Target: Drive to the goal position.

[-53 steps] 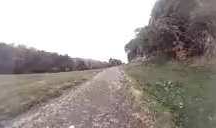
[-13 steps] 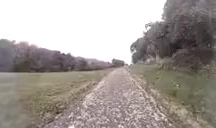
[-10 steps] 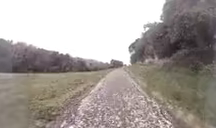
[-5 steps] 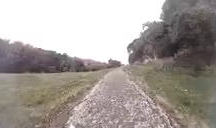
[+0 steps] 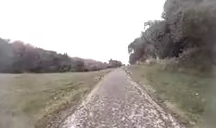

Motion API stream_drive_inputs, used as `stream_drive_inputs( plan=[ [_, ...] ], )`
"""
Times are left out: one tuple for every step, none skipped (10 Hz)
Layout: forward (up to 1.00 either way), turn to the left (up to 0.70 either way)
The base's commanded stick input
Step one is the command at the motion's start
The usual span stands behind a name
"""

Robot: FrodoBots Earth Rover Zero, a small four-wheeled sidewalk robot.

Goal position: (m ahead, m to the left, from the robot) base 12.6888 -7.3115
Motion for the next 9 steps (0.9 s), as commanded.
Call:
stream_drive_inputs(
  plan=[
    [0.6, 0.0],
    [0.6, 0.0],
    [0.6, 0.0],
    [0.6, 0.0],
    [0.6, 0.0],
    [0.6, 0.0],
    [0.6, 0.0],
    [0.6, 0.0],
    [0.6, 0.0]
  ],
)
